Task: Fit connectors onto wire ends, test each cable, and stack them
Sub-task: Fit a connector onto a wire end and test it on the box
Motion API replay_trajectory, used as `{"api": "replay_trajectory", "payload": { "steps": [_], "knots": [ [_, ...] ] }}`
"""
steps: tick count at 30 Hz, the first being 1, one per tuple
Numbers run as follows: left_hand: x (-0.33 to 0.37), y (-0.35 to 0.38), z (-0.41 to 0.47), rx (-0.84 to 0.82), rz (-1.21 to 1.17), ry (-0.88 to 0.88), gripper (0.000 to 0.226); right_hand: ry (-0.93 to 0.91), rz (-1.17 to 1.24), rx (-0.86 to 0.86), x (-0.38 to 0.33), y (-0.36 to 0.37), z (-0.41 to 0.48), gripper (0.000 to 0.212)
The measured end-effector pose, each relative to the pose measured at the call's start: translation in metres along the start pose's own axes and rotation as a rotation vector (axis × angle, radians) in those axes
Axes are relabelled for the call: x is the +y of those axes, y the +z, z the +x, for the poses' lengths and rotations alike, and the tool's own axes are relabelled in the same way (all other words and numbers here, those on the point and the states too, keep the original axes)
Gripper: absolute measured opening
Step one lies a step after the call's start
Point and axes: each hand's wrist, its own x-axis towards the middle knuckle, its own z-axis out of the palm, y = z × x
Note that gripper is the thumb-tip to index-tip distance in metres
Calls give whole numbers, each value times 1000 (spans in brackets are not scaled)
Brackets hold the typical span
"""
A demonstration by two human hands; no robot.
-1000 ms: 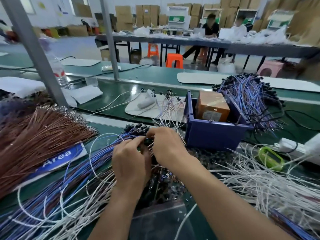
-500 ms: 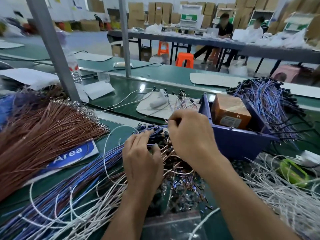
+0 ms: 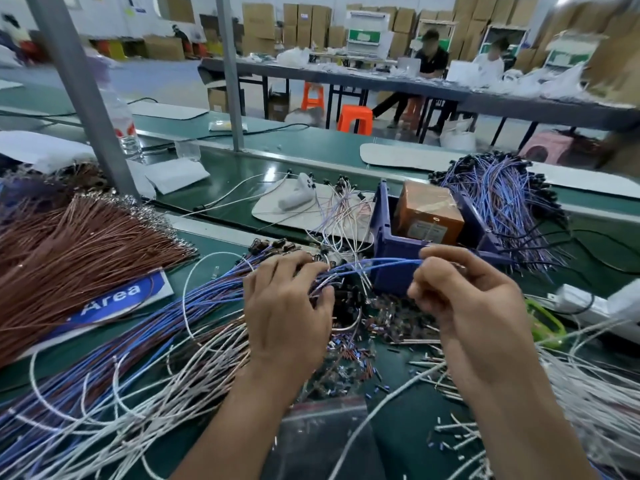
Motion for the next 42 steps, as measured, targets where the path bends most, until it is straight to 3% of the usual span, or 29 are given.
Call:
{"api": "replay_trajectory", "payload": {
  "steps": [4,7,9,10,14,17,19,24,28,32,35,40,42],
  "knots": [
    [-5,-4,4,53,-131,-173,17,80,180,65,3,-22,-3,12],
    [-8,-3,4,-62,-170,-177,53,180,247,56,15,-30,-5,14],
    [-3,-4,0,-173,-164,-16,81,249,279,26,22,-33,-5,17],
    [2,-3,-2,-197,-177,84,84,274,291,8,25,-36,-6,17],
    [17,2,-8,-128,-210,283,50,315,315,-68,35,-45,-8,23],
    [13,5,-8,-53,-259,296,23,321,357,-113,40,-48,-8,27],
    [8,5,-9,-90,-301,261,14,346,420,-117,43,-47,-7,26],
    [10,4,-10,-248,-431,206,10,354,426,-102,46,-39,-9,16],
    [10,0,-8,-305,-380,235,5,342,406,-129,47,-39,-10,24],
    [4,-2,6,-280,-660,-192,8,356,366,-223,51,-38,-13,41],
    [-5,-3,16,-224,-847,-330,22,329,187,-226,54,-22,-16,42],
    [1,-4,7,-369,-795,-195,11,249,40,-133,68,30,-3,21],
    [4,-3,2,-403,-716,-147,23,175,63,-98,71,45,4,22]
  ]
}}
